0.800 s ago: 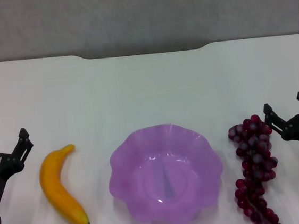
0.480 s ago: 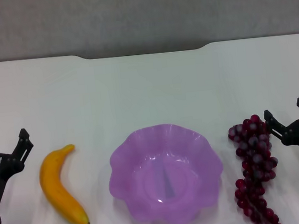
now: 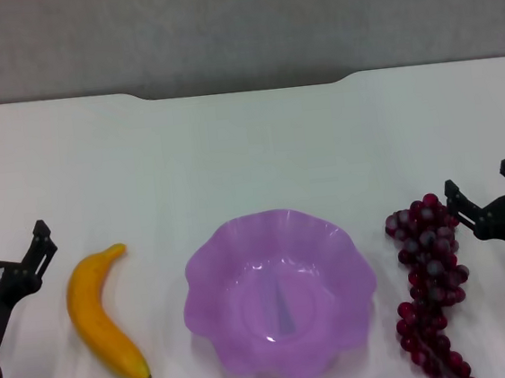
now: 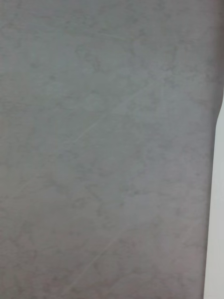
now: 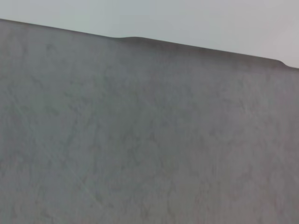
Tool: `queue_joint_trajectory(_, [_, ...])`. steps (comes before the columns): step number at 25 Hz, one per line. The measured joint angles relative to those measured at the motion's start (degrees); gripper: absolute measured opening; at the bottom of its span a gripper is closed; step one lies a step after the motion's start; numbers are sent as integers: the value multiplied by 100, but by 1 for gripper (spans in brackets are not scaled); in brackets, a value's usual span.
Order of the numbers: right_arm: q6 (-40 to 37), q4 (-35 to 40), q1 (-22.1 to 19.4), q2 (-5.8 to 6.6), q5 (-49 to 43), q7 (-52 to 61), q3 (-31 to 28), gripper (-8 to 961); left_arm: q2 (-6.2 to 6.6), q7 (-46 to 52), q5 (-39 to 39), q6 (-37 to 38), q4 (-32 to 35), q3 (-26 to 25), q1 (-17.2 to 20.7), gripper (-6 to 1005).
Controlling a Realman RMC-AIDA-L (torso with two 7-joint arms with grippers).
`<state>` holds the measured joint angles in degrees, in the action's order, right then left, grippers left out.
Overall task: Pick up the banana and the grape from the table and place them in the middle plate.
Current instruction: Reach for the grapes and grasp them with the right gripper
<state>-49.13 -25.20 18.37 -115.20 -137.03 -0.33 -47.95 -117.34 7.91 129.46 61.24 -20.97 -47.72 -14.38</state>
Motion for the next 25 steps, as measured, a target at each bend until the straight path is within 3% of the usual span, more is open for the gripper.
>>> queue_joint_trajectory(4, [579, -537, -29, 78, -60, -37, -178, 860, 1, 0, 0, 0, 64, 0, 12, 893])
queue_joint_trajectory(8, [2305, -1870, -344, 253, -278, -584, -948, 855, 1, 0, -7, 0, 132, 0, 8, 893])
queue_joint_trajectory(10, [3419, -2640, -602, 217, -331, -1095, -1585, 852, 1, 0, -9, 0, 133, 0, 6, 893])
queue_joint_trajectory(13, [4831, -3566, -937, 62, -340, -1770, -2394, 848, 1, 0, -28, -2, 137, 0, 5, 893])
queue_joint_trajectory(16, [5953, -4212, -1053, 35, -319, -1935, -2884, 843, 1, 0, -59, -5, 139, 0, 6, 893])
queue_joint_trajectory(20, [6874, -4510, -1008, 40, -279, -1793, -3296, 838, 1, 0, -70, -51, 146, 0, 1, 893])
queue_joint_trajectory(25, [7430, -4446, -778, 43, -271, -1661, -3613, 831, 0, 0, -71, -85, 147, 0, -34, 893])
